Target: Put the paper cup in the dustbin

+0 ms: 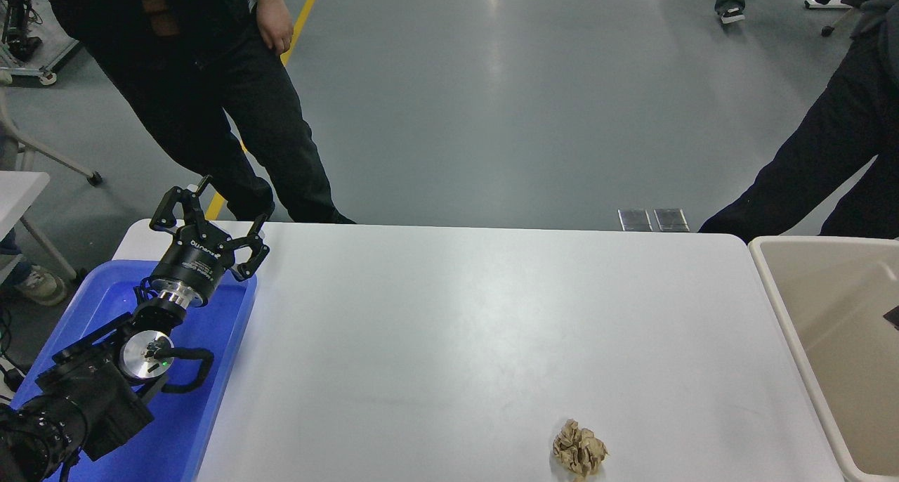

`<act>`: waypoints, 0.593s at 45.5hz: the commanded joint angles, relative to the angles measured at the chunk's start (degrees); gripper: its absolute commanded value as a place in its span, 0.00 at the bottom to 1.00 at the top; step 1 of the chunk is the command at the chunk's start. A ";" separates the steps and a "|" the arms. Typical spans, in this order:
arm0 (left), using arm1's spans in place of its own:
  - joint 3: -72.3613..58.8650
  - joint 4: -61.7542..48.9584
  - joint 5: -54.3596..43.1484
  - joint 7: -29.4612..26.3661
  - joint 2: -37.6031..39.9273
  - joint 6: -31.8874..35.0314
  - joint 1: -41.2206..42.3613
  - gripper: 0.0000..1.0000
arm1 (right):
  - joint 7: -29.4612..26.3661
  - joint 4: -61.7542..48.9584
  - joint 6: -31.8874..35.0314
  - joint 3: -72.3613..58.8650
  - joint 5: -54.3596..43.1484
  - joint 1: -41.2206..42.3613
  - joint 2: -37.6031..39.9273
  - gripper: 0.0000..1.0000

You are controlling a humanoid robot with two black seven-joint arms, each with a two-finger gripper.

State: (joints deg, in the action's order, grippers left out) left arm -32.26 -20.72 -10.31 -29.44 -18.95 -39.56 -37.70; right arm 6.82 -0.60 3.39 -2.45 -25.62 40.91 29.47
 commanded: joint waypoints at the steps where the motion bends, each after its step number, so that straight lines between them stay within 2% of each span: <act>1: 0.00 0.07 0.03 0.00 0.05 0.01 0.00 1.00 | 0.30 0.69 -0.14 6.40 6.45 3.83 1.64 0.99; 15: 0.00 -0.02 0.03 0.00 -0.03 0.01 0.00 1.00 | -0.14 7.71 -0.05 15.80 9.18 11.12 5.07 0.99; 27: 0.00 -0.02 0.03 0.00 -0.03 0.01 0.00 1.00 | 0.30 16.76 -0.14 29.51 9.27 11.56 6.39 0.99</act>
State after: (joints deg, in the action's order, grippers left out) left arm -32.26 -20.73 -10.28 -29.44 -18.93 -39.56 -37.71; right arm 6.88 8.99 3.30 15.57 -17.25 50.94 34.49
